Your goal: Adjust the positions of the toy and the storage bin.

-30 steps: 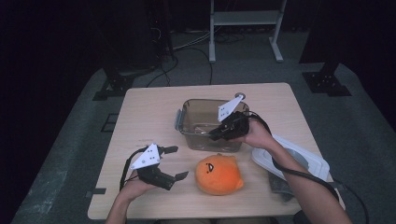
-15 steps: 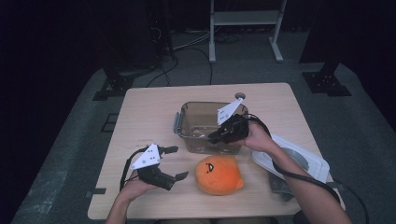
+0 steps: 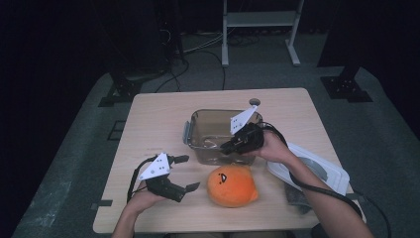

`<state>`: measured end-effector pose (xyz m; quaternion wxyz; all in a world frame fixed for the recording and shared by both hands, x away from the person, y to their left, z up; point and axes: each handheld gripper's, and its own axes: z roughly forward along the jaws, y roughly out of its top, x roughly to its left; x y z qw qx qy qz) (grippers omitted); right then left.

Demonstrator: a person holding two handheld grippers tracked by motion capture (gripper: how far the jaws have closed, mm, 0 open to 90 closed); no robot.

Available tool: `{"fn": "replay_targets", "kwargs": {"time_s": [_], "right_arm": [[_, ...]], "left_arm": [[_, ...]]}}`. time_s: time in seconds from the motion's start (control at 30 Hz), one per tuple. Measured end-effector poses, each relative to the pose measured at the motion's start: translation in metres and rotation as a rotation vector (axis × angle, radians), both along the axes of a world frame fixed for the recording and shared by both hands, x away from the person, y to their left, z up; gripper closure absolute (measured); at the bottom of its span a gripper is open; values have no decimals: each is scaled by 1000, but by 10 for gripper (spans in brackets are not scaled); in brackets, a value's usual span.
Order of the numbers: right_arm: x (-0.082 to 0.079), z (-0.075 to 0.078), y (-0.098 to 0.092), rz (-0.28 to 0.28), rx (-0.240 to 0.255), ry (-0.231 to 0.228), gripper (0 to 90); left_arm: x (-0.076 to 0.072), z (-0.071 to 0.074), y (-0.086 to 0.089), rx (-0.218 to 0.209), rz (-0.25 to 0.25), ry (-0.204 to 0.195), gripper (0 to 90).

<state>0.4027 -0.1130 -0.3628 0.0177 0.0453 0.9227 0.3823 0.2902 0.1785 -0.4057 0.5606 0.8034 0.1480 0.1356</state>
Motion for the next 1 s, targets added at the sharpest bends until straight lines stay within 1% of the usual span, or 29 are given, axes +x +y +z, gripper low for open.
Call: {"fn": "replay_targets", "kwargs": {"time_s": [0.03, 0.1, 0.17, 0.27, 0.33, 0.4, 0.43, 0.5, 0.53, 0.67, 0.7, 0.8, 0.9, 0.97, 1.0], "right_arm": [[0, 0, 0, 0, -1, 2, 784], [1, 0, 0, -12, -3, 1, 724], [2, 0, -2, -25, 4, 2, 686], [2, 3, -8, -40, 38, 10, 635], [1, 6, -12, -49, 64, 14, 618], [0, 10, -16, -55, 82, 5, 584], [-2, 14, -18, -57, 98, 6, 581], [-8, 22, -24, -50, 127, -8, 555], [-8, 22, -24, -50, 127, -8, 555], [-21, 26, -32, -48, 152, -7, 506], [-25, 26, -34, -47, 158, -14, 499], [-34, 23, -39, -42, 172, -7, 489], [-43, 17, -43, -35, 187, 10, 479], [-50, 10, -44, -29, 192, 27, 461], [-50, 10, -44, -29, 192, 27, 461]], "left_arm": [[0, 0, 0, 1, 0, -2, 78], [0, 0, 0, 0, -1, -3, 79], [0, 0, 0, 0, -1, -3, 78], [0, 0, 0, -1, 0, 1, 78], [0, 0, -1, 0, -2, 2, 78], [0, 0, -1, 1, -3, 1, 78], [0, -1, -1, 1, -3, 3, 78], [0, -1, -1, 1, -4, 3, 78], [0, -1, -1, 1, -5, 3, 78], [0, -1, -1, 7, -7, 0, 78], [0, -1, -2, 4, -7, 1, 78], [0, 0, -1, 7, -8, -1, 78], [0, -1, -1, 7, -3, 3, 78], [0, -1, -1, 4, -2, 6, 78], [0, -1, -1, 4, -2, 6, 78]]}}
